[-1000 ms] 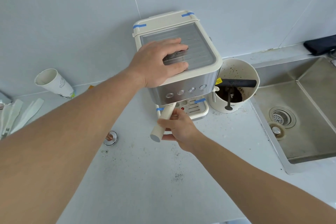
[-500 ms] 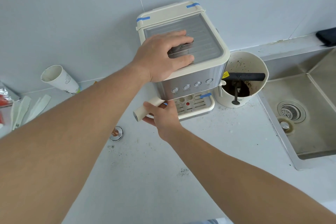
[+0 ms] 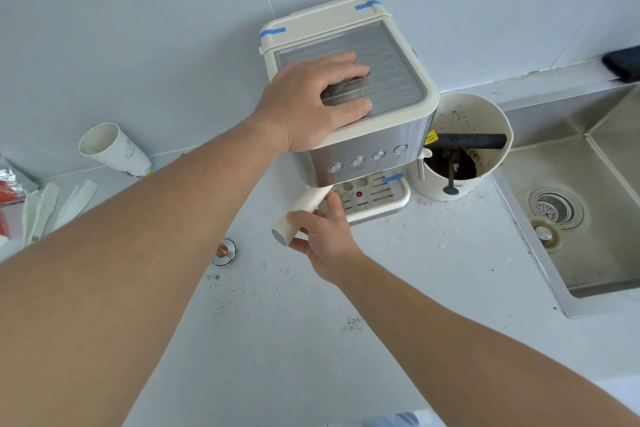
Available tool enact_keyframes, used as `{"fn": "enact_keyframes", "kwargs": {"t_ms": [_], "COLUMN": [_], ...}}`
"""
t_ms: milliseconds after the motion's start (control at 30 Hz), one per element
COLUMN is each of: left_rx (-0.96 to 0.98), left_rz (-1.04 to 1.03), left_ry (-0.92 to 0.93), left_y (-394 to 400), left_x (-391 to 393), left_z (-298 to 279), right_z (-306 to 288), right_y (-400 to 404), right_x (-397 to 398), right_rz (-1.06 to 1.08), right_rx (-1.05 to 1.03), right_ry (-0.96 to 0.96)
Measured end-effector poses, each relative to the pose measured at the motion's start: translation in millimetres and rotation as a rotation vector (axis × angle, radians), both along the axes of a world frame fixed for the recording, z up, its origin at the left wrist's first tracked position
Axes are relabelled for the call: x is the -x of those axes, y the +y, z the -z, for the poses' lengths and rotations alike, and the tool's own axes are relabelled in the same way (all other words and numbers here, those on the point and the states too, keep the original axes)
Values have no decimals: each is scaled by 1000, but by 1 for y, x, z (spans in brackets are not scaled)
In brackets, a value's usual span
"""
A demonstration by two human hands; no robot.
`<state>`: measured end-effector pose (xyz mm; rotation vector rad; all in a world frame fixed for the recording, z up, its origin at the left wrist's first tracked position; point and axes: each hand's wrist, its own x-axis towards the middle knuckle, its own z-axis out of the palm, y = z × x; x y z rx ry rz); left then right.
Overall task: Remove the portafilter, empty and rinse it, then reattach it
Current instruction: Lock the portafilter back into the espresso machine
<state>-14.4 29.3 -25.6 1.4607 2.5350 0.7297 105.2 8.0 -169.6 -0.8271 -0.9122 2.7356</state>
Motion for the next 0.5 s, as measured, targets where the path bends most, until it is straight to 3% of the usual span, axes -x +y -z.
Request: {"fn": "enact_keyframes", "kwargs": {"t_ms": [333, 500], "left_rx": [-2, -6], "left_rz": [-6, -9], "left_ry": [-5, -21], "left_y": [0, 0], "left_x": [-1, -1], "left_z": [-1, 0], "right_z": [-15, -4], "right_y": [-23, -23], "right_x": [37, 16], "right_rz": [136, 142], "right_rx": [109, 186], "right_ry": [-17, 57]}}
